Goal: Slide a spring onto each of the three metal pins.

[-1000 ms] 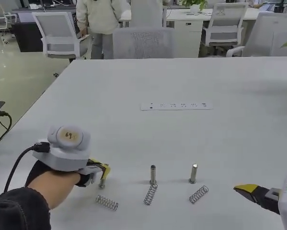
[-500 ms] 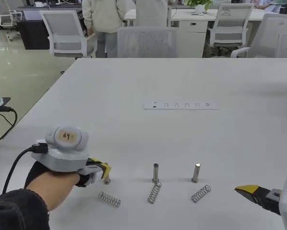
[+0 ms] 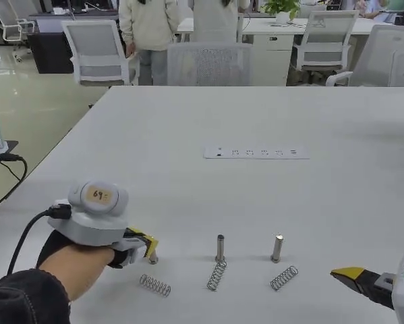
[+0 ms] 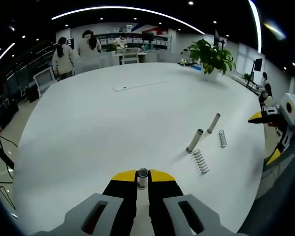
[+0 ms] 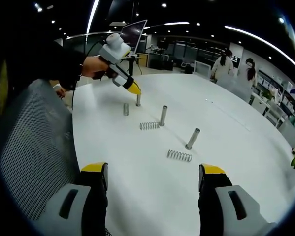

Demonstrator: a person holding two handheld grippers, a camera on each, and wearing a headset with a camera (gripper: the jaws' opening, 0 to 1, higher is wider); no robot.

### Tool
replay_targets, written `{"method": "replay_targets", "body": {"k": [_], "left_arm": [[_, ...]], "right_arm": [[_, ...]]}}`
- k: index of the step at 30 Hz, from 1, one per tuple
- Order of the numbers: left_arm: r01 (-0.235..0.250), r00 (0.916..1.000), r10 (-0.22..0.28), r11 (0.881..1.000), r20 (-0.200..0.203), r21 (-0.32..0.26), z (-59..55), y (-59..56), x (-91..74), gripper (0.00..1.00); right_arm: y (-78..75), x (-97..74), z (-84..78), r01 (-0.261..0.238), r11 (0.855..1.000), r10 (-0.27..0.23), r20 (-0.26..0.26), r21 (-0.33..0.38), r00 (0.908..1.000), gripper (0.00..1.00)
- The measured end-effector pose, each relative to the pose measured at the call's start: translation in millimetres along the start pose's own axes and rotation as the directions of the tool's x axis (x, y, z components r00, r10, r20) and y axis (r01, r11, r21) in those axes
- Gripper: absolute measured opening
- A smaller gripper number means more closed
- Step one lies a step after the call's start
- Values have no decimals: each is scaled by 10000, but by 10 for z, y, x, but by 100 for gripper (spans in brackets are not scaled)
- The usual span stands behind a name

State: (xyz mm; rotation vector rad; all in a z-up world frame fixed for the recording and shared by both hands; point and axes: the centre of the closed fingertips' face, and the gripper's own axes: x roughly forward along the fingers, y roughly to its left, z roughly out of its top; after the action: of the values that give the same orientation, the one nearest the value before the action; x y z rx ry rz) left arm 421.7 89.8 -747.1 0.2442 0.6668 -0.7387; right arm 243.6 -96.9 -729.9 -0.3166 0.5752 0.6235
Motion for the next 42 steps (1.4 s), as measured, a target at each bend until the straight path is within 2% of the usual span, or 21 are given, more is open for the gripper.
{"method": "replay_targets", "body": {"k": [8, 24, 34, 42], "left_arm": [[20, 9998, -19, 10000, -189, 52, -11, 0, -16, 0], [136, 9999, -138, 9995, 68, 283, 33, -26, 2, 1], [185, 9997, -191, 9993, 161, 322, 38, -47, -5, 6], [235, 9991, -245, 9992, 342, 314, 46, -58, -45, 16]], "right_arm": [[-6, 9, -7, -11, 10000, 11, 2, 1, 10000, 74], [-13, 10, -15, 3, 10000, -3, -30, 25, 10000, 74], [-14, 9, -20, 9, 10000, -9, -52, 27, 10000, 74], [-14, 10, -16, 6, 10000, -6, -34, 12, 10000, 74]]}}
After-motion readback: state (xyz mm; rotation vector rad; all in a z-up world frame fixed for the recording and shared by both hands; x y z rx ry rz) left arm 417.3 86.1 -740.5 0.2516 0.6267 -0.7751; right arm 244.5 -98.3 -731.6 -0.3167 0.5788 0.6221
